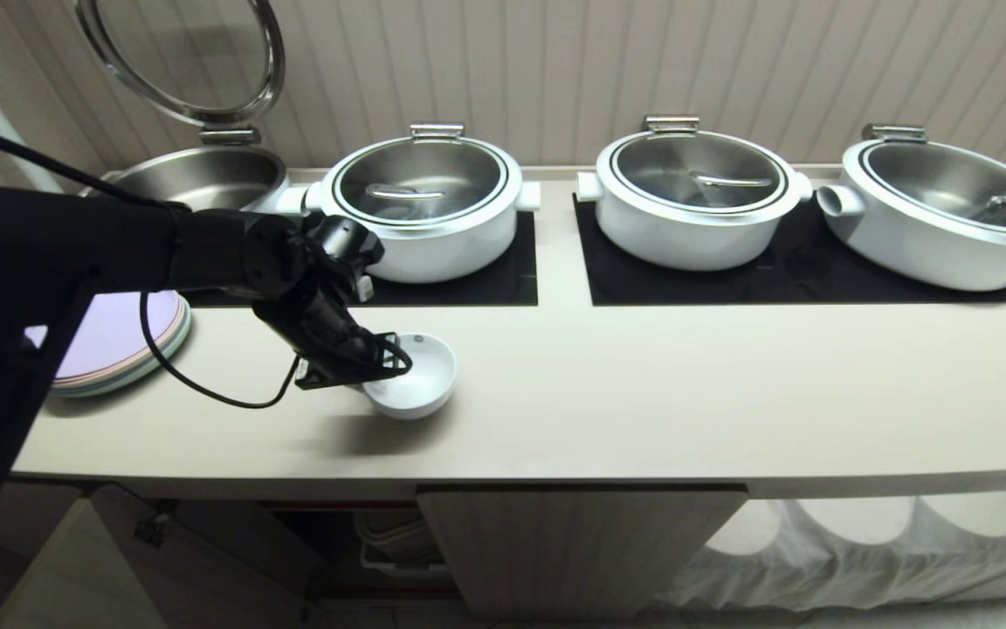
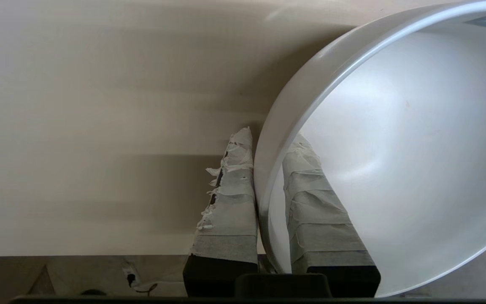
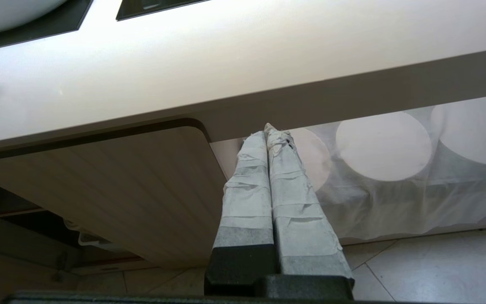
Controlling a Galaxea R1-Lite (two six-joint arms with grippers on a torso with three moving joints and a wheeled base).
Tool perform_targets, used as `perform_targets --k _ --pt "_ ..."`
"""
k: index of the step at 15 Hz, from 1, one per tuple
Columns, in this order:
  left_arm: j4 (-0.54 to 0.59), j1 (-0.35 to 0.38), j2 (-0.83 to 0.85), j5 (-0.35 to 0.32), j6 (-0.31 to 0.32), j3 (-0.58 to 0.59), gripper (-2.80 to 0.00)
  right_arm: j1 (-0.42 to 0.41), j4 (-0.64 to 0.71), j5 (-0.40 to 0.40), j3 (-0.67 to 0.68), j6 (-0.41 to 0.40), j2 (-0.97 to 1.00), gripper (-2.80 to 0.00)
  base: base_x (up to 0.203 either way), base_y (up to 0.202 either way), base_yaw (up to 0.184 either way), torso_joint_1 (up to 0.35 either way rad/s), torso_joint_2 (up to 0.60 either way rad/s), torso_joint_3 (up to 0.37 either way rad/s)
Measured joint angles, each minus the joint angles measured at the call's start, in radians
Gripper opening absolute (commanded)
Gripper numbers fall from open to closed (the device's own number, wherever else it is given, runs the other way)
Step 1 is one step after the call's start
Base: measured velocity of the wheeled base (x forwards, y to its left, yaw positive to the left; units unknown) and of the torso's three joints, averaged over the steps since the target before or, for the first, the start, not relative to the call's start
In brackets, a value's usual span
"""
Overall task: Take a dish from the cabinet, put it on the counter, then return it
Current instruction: Pick up the bowl from the table
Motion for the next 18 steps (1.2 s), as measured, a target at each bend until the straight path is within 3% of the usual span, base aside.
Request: perform_targets --k 9,14,18 --pt "0.008 -0.003 -0.039 -0.005 -0.119 0.004 -2.8 0.0 0.0 0.001 0.0 0.0 0.0 -2.8 0.0 0.0 0.0 0.0 0.0 0.0" --pt "0.006 -0.001 -0.1 -0.009 -0.133 0.019 -2.8 0.0 0.0 0.0 0.0 0.0 0.0 -2.8 0.0 0.0 0.0 0.0 0.0 0.0" --pt "0.001 0.003 -0.181 -0.01 -0.137 0.124 -2.8 0.0 0.0 0.001 0.0 0.001 0.0 -2.8 0.0 0.0 0.0 0.0 0.0 0.0"
